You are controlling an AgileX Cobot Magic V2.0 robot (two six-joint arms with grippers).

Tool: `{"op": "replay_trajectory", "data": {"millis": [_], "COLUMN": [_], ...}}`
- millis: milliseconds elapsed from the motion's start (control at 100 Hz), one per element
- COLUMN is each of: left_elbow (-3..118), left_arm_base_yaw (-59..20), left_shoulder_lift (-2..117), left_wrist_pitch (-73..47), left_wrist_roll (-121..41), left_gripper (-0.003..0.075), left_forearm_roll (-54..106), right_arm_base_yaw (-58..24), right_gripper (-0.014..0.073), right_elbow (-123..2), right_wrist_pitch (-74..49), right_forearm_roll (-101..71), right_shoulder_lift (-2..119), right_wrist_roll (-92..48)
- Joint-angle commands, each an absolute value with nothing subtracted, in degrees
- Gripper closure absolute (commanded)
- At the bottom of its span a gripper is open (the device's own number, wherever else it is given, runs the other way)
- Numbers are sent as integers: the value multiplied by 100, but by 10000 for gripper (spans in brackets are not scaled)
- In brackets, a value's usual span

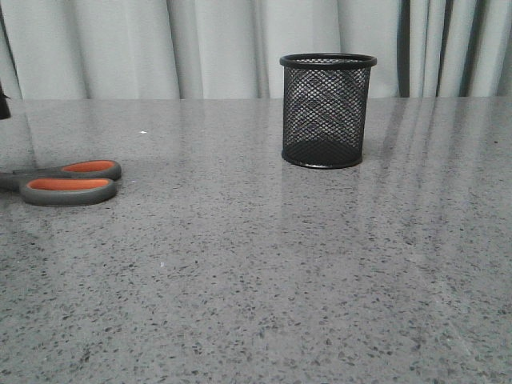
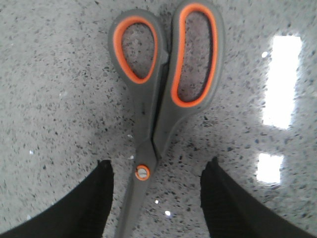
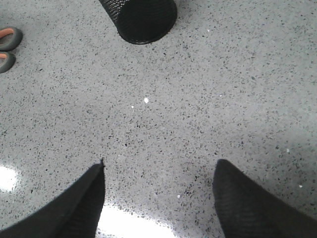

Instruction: Put scissors into bucket

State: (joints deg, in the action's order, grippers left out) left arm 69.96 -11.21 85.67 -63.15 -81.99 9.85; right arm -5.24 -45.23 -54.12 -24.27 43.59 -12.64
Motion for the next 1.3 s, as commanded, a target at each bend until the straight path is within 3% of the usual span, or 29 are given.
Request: {"op": "replay_trajectory", "data": {"millis": [0, 670, 1290], "left_elbow": [7343, 7581, 7581], "left_arm_base_yaw": [-1316, -1389, -1389], "left_shoulder_lift": [8626, 9723, 9750], "left_wrist_pitch": [-6416, -6544, -6813], "left_wrist_roll": [-8335, -8568, -8685], "left_gripper": [349, 349, 365], "left_forearm_roll": [878, 781, 995], "right_arm_base_yaw": [-541, -541, -541], "right_gripper": [169, 169, 169], "right_elbow": [-4720, -4720, -4720], "right_wrist_pitch": [-5158, -5171, -5171], "right_forearm_roll": [-2549, -2549, -2549], "right_shoulder_lift": [4364, 4364, 4364], "right_wrist_roll": [-1318, -1359, -1359]}}
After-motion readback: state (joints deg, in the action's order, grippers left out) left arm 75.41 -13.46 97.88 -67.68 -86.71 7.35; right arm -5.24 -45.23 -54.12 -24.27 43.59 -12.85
